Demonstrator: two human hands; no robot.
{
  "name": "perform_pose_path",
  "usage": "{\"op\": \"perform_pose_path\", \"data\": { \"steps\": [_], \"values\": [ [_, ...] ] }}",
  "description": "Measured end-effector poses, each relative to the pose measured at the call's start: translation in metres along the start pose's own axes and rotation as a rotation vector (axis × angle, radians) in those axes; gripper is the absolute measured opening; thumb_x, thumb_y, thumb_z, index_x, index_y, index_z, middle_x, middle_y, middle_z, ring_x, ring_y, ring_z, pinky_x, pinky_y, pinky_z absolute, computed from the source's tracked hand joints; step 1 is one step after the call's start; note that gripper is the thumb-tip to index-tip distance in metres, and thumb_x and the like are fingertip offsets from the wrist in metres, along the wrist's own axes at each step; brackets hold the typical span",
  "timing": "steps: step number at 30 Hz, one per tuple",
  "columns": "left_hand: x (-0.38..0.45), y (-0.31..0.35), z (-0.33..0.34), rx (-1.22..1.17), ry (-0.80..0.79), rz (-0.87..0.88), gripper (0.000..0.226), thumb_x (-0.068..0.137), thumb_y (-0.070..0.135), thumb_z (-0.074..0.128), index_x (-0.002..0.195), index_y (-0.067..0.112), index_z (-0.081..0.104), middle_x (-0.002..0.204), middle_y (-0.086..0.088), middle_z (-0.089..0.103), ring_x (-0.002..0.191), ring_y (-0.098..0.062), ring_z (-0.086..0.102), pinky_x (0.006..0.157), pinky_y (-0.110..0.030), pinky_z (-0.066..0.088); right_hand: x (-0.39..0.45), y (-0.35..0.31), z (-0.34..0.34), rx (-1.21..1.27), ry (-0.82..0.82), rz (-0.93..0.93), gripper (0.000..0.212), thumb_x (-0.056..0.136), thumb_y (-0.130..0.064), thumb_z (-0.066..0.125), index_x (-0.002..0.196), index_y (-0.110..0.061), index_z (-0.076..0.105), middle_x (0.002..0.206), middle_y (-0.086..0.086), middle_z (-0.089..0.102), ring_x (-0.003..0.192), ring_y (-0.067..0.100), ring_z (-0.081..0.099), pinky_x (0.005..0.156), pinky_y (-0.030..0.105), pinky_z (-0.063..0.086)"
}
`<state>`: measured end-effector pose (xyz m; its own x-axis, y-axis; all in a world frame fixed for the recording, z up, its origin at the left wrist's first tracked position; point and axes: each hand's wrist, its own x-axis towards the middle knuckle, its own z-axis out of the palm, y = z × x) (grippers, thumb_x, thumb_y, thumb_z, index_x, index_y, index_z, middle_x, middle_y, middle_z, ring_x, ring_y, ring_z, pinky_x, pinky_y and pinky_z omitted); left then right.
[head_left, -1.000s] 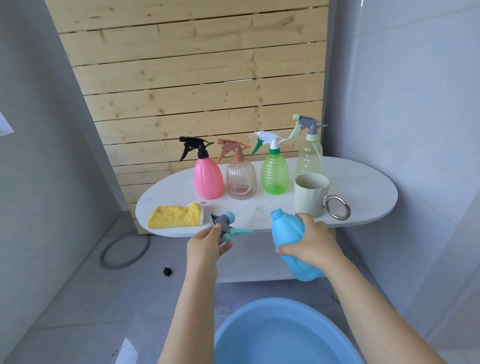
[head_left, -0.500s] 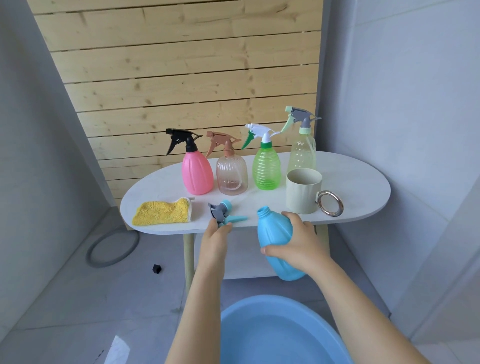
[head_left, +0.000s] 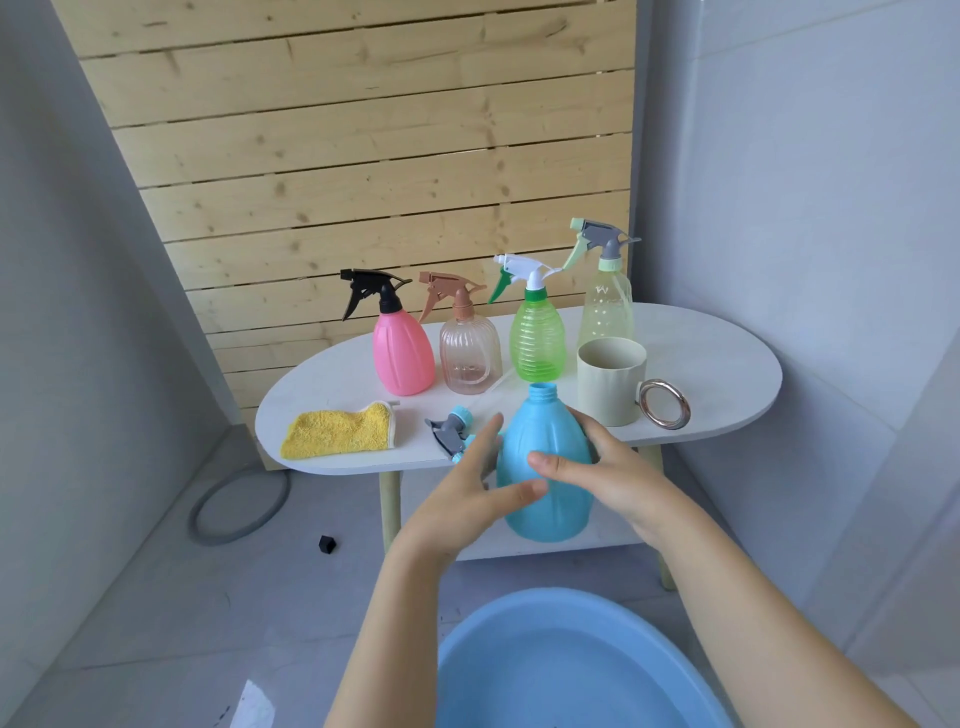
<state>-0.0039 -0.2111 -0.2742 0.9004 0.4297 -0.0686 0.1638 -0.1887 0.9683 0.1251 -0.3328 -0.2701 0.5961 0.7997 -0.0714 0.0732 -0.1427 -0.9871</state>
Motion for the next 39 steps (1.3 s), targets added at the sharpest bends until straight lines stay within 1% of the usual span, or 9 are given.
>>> {"op": "perform_pose_path", "data": {
  "steps": [6,10,13,15,18,22,28,32,39],
  "values": [
    [0.013,-0.01,0.012,-0.007,0.076,-0.002,0.111,0.053,0.048,0.087,0.146,0.039,0.027,0.136,0.013,0.052,0.123,-0.006,0.052,0.104,-0.039,0.044,0.006,0.006,-0.008,-0.028,0.013,0.021,0.097,0.05,-0.073,0.074,0.135,-0.035,0.045,0.125,-0.014,0.059,0.115,0.006,0.056,0.104,0.035,0.041],
    [0.016,-0.011,0.016,-0.011,0.189,-0.003,0.107,0.052,0.046,0.085,0.144,0.035,0.031,0.129,0.013,0.055,0.116,-0.005,0.055,0.096,-0.03,0.047,0.016,0.005,-0.026,-0.288,0.671,-0.165,0.035,0.085,-0.037,0.065,0.116,-0.021,0.061,0.112,-0.004,0.059,0.109,0.018,0.054,0.086,0.03,0.041],
    [0.019,-0.011,0.019,-0.019,0.237,-0.005,0.102,0.05,0.046,0.084,0.139,0.036,0.036,0.126,0.011,0.055,0.112,-0.008,0.057,0.092,-0.03,0.05,0.029,0.014,-0.046,-0.471,0.912,-0.19,0.039,0.089,-0.022,0.06,0.127,-0.014,0.055,0.132,0.007,0.049,0.121,0.032,0.041,0.097,0.036,0.031],
    [0.022,-0.015,0.02,-0.001,0.264,-0.019,0.101,0.044,0.053,0.085,0.133,0.041,0.04,0.128,0.006,0.053,0.113,-0.013,0.057,0.095,-0.038,0.05,0.038,0.025,-0.055,-0.503,0.859,-0.1,0.048,0.093,-0.024,0.055,0.137,-0.012,0.045,0.145,0.009,0.04,0.13,0.032,0.034,0.105,0.037,0.026],
    [0.026,-0.019,0.022,0.007,0.261,-0.039,0.102,0.038,0.06,0.086,0.128,0.045,0.041,0.13,0.001,0.05,0.115,-0.018,0.056,0.096,-0.044,0.049,0.048,0.035,-0.057,-0.395,0.815,-0.032,0.043,0.095,-0.027,0.051,0.133,-0.009,0.046,0.133,0.013,0.051,0.122,0.032,0.044,0.101,0.043,0.035],
    [0.026,-0.018,0.025,-0.008,0.238,-0.032,0.094,0.039,0.057,0.086,0.12,0.048,0.04,0.128,0.0,0.05,0.114,-0.019,0.056,0.094,-0.045,0.05,0.053,0.03,-0.05,-0.271,0.845,-0.053,0.033,0.096,-0.035,0.047,0.104,-0.004,0.054,0.1,0.011,0.059,0.096,0.031,0.054,0.086,0.043,0.043],
    [0.005,-0.004,0.021,-0.024,0.164,-0.038,0.072,0.048,0.043,0.082,0.106,0.046,0.039,0.111,0.009,0.061,0.096,-0.007,0.064,0.075,-0.026,0.054,0.032,0.019,-0.044,-0.161,0.695,0.042,0.06,0.086,-0.061,0.051,0.058,-0.008,0.041,0.062,0.009,0.037,0.058,0.022,0.035,0.055,0.031,0.026],
    [-0.017,-0.004,0.008,0.026,0.143,-0.066,0.086,0.042,0.051,0.083,0.116,0.043,0.038,0.113,0.008,0.061,0.099,-0.011,0.064,0.083,-0.035,0.056,-0.007,0.0,-0.039,-0.137,0.628,0.127,0.081,0.082,-0.061,0.058,0.025,-0.011,0.028,0.03,-0.008,0.027,0.047,0.017,0.032,0.05,0.03,0.024],
    [-0.065,-0.043,-0.01,0.043,0.123,-0.117,0.089,0.049,0.05,0.083,0.126,0.038,0.04,0.113,0.008,0.063,0.092,-0.005,0.067,0.071,-0.022,0.054,-0.047,0.044,-0.01,-0.223,0.444,0.252,0.076,0.072,-0.055,0.069,0.026,-0.014,0.025,0.034,-0.01,0.028,0.047,0.017,0.03,0.052,0.03,0.02]
  ]
}}
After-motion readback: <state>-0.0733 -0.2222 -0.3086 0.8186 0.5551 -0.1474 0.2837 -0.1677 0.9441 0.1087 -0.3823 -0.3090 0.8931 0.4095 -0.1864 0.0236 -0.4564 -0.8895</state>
